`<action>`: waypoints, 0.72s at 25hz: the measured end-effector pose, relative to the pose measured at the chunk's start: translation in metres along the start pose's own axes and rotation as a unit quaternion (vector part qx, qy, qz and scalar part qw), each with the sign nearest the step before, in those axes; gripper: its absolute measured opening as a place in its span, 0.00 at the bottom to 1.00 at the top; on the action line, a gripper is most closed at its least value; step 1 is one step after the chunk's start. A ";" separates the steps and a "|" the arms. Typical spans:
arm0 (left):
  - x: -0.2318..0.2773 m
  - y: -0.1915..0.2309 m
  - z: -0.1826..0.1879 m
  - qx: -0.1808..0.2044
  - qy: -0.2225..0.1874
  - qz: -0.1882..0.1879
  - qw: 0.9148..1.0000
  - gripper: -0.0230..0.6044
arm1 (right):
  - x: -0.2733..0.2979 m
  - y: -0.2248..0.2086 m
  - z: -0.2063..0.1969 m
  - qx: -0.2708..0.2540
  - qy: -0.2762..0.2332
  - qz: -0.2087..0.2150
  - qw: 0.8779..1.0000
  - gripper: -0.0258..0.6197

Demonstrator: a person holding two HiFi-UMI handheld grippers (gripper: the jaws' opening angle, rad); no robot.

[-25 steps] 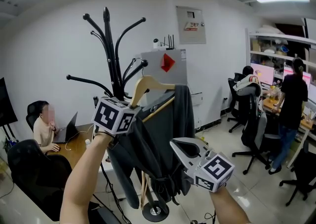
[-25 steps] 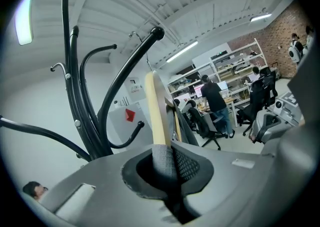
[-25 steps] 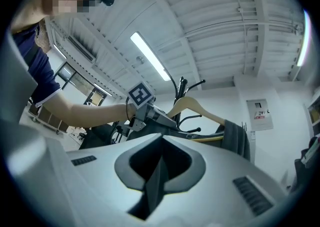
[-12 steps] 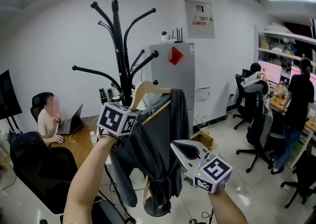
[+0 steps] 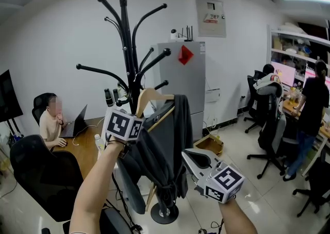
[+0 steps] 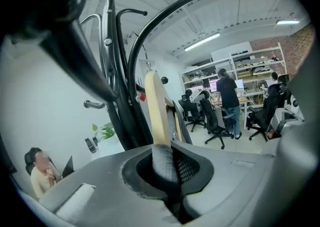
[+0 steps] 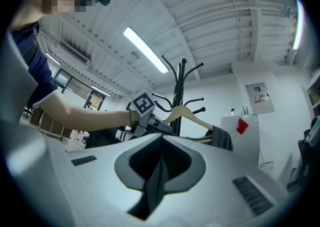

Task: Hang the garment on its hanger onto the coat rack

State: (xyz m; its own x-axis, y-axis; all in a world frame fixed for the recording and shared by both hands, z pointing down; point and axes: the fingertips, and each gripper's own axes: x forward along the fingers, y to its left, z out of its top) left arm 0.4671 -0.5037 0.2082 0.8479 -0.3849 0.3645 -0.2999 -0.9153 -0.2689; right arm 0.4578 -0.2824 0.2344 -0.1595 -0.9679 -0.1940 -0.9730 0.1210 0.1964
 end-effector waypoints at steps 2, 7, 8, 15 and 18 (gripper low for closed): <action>0.004 0.002 -0.005 -0.004 0.002 0.001 1.000 0.06 | 0.001 0.000 -0.003 0.003 0.006 -0.002 1.000 0.04; 0.016 0.004 -0.020 -0.012 0.008 0.000 1.000 0.06 | 0.004 0.002 -0.013 0.003 0.017 0.000 1.000 0.04; 0.019 0.006 -0.024 -0.014 0.012 0.000 1.000 0.06 | 0.004 0.003 -0.014 0.002 0.018 0.000 1.000 0.04; 0.028 0.005 -0.041 -0.024 0.018 -0.007 1.000 0.06 | 0.004 0.003 -0.018 0.006 0.026 -0.005 1.000 0.04; 0.029 0.002 -0.043 -0.027 0.018 -0.012 0.999 0.06 | 0.002 0.003 -0.020 0.003 0.028 -0.006 1.000 0.04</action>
State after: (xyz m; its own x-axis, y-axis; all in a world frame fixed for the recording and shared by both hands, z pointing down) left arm 0.4723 -0.5217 0.2565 0.8392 -0.3652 0.4029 -0.3030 -0.9293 -0.2111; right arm 0.4579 -0.2883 0.2535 -0.1385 -0.9800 -0.1426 -0.9759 0.1106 0.1881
